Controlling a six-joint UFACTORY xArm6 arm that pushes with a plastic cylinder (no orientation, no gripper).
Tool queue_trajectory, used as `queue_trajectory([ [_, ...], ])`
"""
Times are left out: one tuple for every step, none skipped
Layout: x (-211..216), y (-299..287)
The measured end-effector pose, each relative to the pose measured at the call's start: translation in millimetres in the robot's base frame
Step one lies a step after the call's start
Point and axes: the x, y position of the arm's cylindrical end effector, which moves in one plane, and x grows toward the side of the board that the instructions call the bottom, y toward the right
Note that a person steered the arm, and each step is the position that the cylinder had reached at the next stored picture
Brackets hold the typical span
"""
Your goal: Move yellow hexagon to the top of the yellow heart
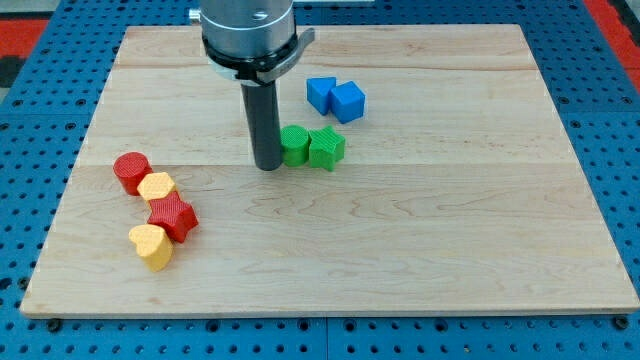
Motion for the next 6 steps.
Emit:
queue_trajectory([
  [1.1,-92.0],
  [16.5,-106.2],
  [42.8,-111.1],
  [55.8,-121.5],
  [68.2,-154.2],
  [108.5,-194.4],
])
